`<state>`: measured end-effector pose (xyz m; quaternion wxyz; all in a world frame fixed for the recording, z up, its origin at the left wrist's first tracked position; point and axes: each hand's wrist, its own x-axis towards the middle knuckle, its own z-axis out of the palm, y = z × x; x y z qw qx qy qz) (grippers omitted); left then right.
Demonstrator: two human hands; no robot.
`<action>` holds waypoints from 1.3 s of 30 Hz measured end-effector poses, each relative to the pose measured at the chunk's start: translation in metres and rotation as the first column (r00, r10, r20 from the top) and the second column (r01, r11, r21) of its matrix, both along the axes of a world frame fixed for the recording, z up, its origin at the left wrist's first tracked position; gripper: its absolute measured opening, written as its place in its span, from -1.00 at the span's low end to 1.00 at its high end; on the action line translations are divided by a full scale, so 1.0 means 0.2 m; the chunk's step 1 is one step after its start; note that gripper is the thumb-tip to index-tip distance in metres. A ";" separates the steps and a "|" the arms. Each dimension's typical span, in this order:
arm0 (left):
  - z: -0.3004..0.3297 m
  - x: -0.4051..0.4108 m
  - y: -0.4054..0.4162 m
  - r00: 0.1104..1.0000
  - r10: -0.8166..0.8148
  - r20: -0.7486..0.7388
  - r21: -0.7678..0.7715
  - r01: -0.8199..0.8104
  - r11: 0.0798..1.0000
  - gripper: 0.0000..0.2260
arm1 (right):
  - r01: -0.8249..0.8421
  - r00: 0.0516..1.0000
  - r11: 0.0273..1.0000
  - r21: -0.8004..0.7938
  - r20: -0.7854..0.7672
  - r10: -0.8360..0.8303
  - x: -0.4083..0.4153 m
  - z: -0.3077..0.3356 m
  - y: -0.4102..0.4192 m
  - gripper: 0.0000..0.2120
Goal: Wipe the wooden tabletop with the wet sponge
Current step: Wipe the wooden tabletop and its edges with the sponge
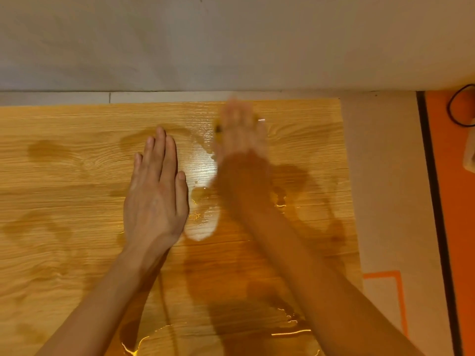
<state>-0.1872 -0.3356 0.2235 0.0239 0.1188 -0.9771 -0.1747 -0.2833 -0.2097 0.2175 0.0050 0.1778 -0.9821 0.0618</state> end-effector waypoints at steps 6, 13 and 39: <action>-0.03 0.01 0.01 1.000 -0.016 0.016 0.011 0.016 1.000 -0.50 | 0.071 0.995 0.987 -0.148 0.074 -0.060 -0.12 0.07 0.49 -0.55; -0.04 0.02 0.01 1.000 -0.014 -0.008 0.001 0.014 1.000 -0.51 | -0.185 0.981 0.977 -0.101 0.046 0.191 0.25 0.01 -0.09 -0.48; -0.04 0.02 -0.01 0.999 -0.028 -0.042 -0.041 0.026 0.999 -0.52 | -0.199 0.969 0.960 -0.195 0.107 0.222 0.75 0.09 0.19 -0.47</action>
